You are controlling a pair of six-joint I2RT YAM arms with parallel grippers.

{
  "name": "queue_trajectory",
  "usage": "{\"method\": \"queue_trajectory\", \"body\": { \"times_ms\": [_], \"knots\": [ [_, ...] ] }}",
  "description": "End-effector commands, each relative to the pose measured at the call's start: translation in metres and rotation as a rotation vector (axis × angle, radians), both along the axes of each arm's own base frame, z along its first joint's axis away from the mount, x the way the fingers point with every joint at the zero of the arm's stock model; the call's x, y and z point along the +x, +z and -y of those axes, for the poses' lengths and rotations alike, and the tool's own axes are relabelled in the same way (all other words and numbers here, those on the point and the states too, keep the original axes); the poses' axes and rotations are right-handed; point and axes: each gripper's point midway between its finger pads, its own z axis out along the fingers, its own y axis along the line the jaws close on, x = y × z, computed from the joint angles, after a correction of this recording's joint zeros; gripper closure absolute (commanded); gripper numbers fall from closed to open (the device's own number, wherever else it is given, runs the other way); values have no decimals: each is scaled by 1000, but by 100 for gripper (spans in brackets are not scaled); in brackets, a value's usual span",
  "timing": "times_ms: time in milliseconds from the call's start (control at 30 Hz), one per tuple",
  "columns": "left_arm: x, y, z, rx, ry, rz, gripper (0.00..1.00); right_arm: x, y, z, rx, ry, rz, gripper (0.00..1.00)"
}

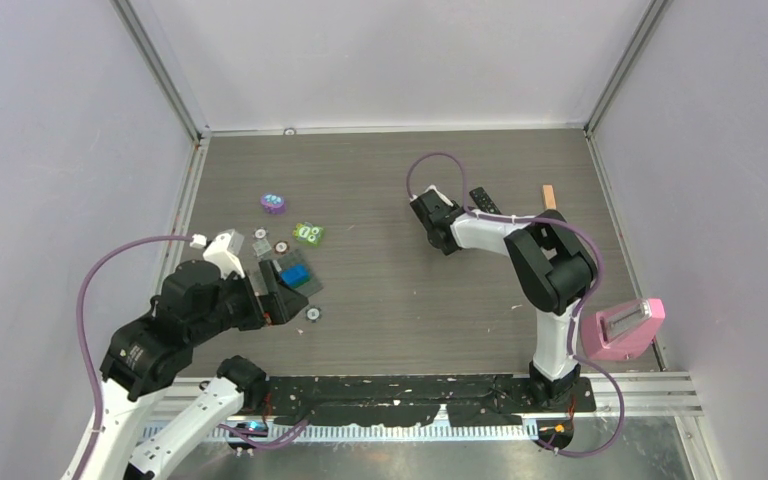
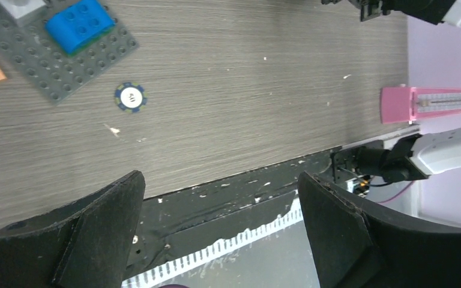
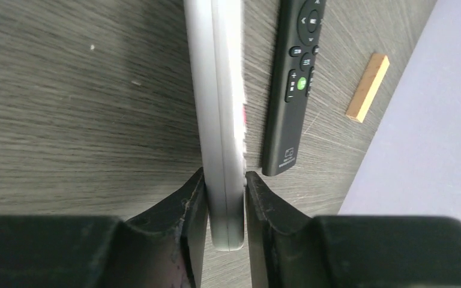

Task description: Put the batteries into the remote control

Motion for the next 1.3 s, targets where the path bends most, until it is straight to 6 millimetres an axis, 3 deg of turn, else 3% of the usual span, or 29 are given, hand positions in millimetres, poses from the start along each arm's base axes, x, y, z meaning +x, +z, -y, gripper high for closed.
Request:
{"method": "queue_trajectory", "body": {
  "times_ms": [0,133,367,400,433,467,533,600,633,667,700,733,767,833,900,967,1100,1267],
  "knots": [
    [-7,-4,-16,116,-19,-14,0,6,0,-13,71,12,1,66],
    [-9,-11,-17,135,-38,-17,0,1,-2,-18,123,2,-12,59],
    [-6,-6,-28,153,-10,71,0,-15,23,-37,321,41,-12,39],
    [-6,-4,-28,149,-12,86,0,-23,19,-41,365,50,-33,37],
    [-6,-3,-28,144,-13,97,0,-23,34,-46,418,64,1,33],
    [-6,-2,-28,142,-14,109,0,-32,31,-49,462,66,-17,30],
    [-6,-2,-30,147,-9,120,0,-43,44,-54,551,69,-3,28],
    [-7,-1,-32,153,-4,128,0,-57,73,-59,664,93,36,26],
    [-7,-1,-34,156,1,131,1,-68,74,-58,704,68,31,26],
    [-7,1,-36,157,7,137,0,-75,98,-59,767,85,76,26],
    [-8,2,-38,155,19,141,0,-85,103,-55,800,61,82,26],
    [-8,4,-40,151,38,152,0,-93,131,-50,853,74,146,25],
    [-8,8,-42,139,48,170,1,-104,137,-43,871,44,153,24],
    [-10,15,-43,114,57,207,0,-124,175,-25,935,10,246,18],
    [-12,22,-47,97,77,241,0,-146,212,-2,984,-18,346,5],
    [-15,30,-52,83,93,274,0,-168,243,25,1006,-54,446,4],
    [-23,39,-63,77,124,312,1,-206,287,73,1020,-88,621,5],
    [-31,44,-72,60,147,359,0,-248,328,111,1092,-74,779,5]
  ]
}}
